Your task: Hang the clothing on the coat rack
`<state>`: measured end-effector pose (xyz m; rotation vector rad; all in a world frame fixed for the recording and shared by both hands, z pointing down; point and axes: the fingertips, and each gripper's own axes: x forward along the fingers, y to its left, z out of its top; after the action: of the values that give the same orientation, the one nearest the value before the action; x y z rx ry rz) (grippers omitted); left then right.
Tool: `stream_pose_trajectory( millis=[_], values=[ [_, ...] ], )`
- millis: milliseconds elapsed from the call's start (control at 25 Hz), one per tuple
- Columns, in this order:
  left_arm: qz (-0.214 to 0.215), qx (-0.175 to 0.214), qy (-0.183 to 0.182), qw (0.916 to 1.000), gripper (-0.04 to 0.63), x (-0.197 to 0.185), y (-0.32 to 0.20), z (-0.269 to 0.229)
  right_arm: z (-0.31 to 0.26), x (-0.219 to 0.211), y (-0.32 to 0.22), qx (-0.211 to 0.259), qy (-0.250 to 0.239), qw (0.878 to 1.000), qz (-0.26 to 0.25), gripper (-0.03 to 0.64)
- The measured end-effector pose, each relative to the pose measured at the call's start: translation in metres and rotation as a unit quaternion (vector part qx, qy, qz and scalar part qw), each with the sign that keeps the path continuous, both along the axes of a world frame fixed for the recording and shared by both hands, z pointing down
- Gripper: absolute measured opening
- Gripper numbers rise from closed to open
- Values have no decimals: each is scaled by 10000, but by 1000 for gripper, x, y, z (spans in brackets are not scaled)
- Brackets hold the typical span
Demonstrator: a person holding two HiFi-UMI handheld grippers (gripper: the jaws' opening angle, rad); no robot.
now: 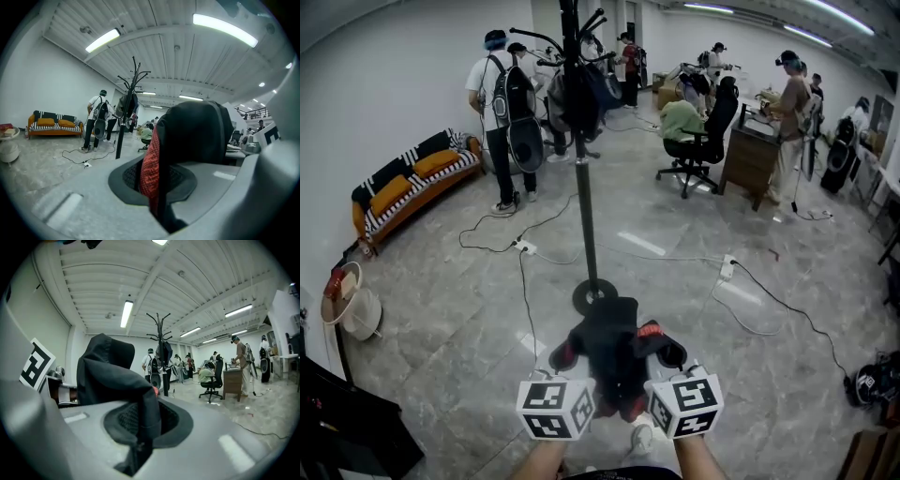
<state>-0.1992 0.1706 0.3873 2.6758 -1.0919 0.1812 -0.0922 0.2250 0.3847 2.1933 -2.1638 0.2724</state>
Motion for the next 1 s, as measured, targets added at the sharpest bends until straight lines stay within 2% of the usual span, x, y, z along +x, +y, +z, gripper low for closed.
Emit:
stream_pose_trajectory(
  millis=[600,1000],
  values=[
    [-204,62,-153,9997,25,115,-45,-9,-16,125,-50,145,-2,9996,-236,26],
    [-445,144,-169,9988,25,147,-65,-18,-25,165,-74,270,7,9987,-431,26]
  ],
)
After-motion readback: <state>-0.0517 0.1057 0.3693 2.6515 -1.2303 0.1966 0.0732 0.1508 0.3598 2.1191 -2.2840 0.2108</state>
